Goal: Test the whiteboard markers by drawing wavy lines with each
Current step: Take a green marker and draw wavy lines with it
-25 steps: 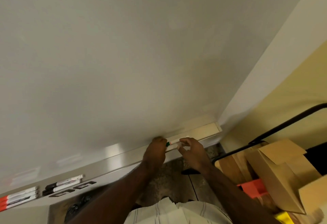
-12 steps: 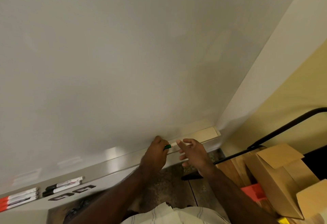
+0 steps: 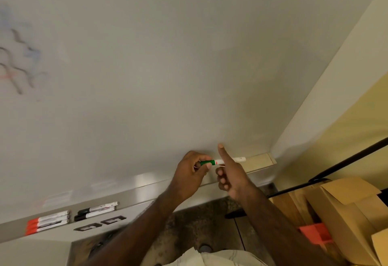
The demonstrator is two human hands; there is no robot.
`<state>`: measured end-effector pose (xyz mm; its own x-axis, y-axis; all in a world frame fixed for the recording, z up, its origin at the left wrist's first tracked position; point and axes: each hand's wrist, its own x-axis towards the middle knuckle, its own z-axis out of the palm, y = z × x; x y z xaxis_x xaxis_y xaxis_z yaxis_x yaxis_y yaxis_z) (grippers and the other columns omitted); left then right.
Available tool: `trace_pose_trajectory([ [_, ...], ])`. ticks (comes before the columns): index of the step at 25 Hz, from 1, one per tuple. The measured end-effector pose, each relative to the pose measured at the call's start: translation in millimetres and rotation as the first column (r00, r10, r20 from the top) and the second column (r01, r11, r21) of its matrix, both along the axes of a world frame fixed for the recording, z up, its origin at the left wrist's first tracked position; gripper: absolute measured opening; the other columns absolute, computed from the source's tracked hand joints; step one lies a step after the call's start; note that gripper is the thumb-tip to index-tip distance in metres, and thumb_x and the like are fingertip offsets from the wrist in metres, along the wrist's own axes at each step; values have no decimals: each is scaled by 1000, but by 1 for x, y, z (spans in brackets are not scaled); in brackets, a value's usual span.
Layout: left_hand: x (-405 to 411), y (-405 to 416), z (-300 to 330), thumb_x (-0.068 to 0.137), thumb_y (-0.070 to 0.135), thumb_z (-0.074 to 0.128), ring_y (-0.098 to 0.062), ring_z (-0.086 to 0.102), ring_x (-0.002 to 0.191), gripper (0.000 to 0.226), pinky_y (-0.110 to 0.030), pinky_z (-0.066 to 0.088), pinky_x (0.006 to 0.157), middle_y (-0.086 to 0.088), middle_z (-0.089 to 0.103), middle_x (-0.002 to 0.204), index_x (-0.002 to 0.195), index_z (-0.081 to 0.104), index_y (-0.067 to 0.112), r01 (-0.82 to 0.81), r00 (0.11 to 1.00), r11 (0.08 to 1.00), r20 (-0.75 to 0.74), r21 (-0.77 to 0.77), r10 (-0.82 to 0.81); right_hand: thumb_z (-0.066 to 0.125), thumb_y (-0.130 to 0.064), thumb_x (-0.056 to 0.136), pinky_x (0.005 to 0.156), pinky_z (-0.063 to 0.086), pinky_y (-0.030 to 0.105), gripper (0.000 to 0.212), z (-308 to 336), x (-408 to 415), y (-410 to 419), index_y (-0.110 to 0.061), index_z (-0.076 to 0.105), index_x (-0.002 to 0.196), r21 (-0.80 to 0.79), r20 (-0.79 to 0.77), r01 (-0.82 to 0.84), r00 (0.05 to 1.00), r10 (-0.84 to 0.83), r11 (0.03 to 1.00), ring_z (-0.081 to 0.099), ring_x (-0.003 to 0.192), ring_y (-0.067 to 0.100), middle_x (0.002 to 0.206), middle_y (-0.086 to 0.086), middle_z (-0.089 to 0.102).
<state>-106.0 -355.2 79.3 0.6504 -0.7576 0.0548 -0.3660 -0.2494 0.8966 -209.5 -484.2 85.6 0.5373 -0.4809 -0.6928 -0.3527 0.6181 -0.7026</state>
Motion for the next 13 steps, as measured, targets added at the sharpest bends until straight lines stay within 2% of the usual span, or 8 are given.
trace_pose_trajectory([
  [3,8,23,21,101,22,70,-15,74,90,17,-35,64,85,6,73,106,119,71,23,82,987,997,-140,2,-81,64,-57,98,37,28,23,41,15,7,12,-16,62,92,85,156,-24,988,10,996,36,45,10,60,1,50],
  [5,13,40,37,102,24,69,-18,76,83,21,-39,65,83,3,77,102,123,70,22,119,979,993,-165,-5,-118,63,-48,101,40,31,24,34,29,14,23,-15,65,98,60,203,-56,978,43,997,42,46,12,62,3,54],
  [9,23,71,61,104,26,66,-24,72,71,20,-40,63,74,-3,74,87,121,74,24,133,981,991,-138,-29,-136,58,-42,105,46,41,27,38,54,24,44,-8,73,106,-9,285,-146,948,142,989,55,52,18,66,10,62],
  [13,34,103,75,103,29,63,-18,67,63,21,-29,58,68,-2,70,76,117,76,21,74,981,996,-177,-42,-80,58,-43,104,46,46,28,41,70,24,48,-6,73,96,-13,336,-191,924,184,981,61,55,23,73,17,67],
])
